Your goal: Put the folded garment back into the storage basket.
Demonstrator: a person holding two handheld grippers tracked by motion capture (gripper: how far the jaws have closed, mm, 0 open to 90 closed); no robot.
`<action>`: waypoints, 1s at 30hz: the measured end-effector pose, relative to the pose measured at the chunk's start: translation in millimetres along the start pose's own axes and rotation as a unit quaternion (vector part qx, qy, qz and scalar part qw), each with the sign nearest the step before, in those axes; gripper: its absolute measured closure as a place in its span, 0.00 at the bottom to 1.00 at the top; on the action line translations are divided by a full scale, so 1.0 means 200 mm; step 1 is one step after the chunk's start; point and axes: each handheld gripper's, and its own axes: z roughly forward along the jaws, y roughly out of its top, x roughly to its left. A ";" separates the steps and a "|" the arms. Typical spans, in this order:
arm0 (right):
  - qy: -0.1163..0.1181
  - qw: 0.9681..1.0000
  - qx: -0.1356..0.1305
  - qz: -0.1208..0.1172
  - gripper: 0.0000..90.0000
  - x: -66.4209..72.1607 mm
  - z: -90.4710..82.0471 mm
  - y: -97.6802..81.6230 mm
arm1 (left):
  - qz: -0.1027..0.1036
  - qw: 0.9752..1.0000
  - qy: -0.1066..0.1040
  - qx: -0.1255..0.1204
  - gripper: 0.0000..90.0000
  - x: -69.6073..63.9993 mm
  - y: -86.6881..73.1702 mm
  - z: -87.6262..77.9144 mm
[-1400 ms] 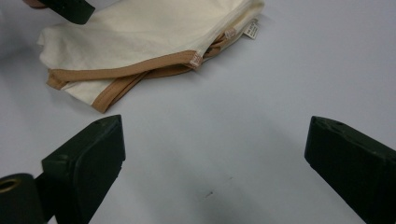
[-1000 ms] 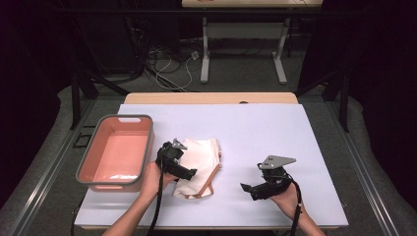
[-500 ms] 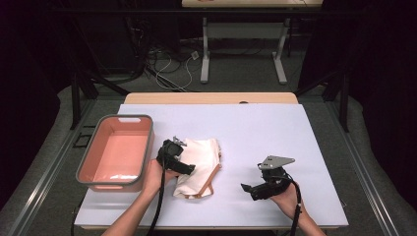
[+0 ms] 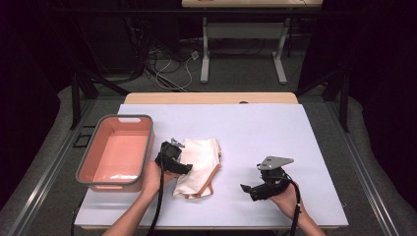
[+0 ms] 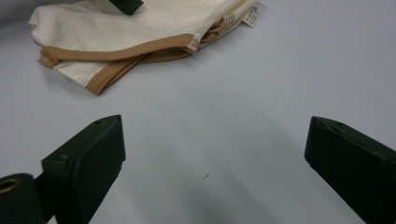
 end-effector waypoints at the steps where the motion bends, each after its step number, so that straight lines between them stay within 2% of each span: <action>1: 0.000 1.000 0.000 -0.001 0.05 0.00 0.00 0.00 | 0.001 1.000 0.000 -0.003 0.38 -0.01 0.00 0.00; 6: 0.004 1.000 0.000 -0.002 0.05 0.01 0.00 0.00 | 0.004 1.000 -0.012 -0.006 0.54 -0.02 -0.01 -0.01; 9: -0.002 1.000 -0.002 -0.006 0.05 0.01 0.00 0.00 | 0.003 1.000 -0.018 -0.011 0.61 -0.02 -0.01 -0.01; 16: 0.000 1.000 0.000 -0.009 0.05 0.02 0.00 0.01 | -0.017 0.998 -0.042 -0.030 0.79 0.00 -0.03 0.00; 17: -0.001 1.000 -0.006 -0.013 0.05 0.02 0.01 0.01 | -0.017 0.998 -0.047 -0.030 0.81 0.00 -0.03 -0.01; 20: -0.003 1.000 0.001 -0.017 0.05 0.02 0.01 0.00 | -0.026 0.997 -0.062 -0.032 0.89 0.01 -0.03 0.00; 21: -0.005 1.000 -0.006 -0.019 0.05 0.02 0.00 0.00 | -0.027 0.997 -0.063 -0.032 0.91 0.00 -0.03 0.00; 25: -0.005 1.000 -0.009 -0.015 0.06 0.02 0.00 0.00 | -0.025 0.997 -0.067 -0.034 0.93 0.01 -0.04 0.00; 26: -0.009 1.000 -0.006 -0.021 0.06 0.02 0.01 0.00 | -0.023 0.997 -0.067 -0.035 0.93 0.01 -0.04 0.00; 30: -0.006 1.000 -0.006 -0.020 0.06 0.02 0.00 0.00 | -0.032 0.996 -0.071 -0.037 0.93 0.01 -0.04 0.00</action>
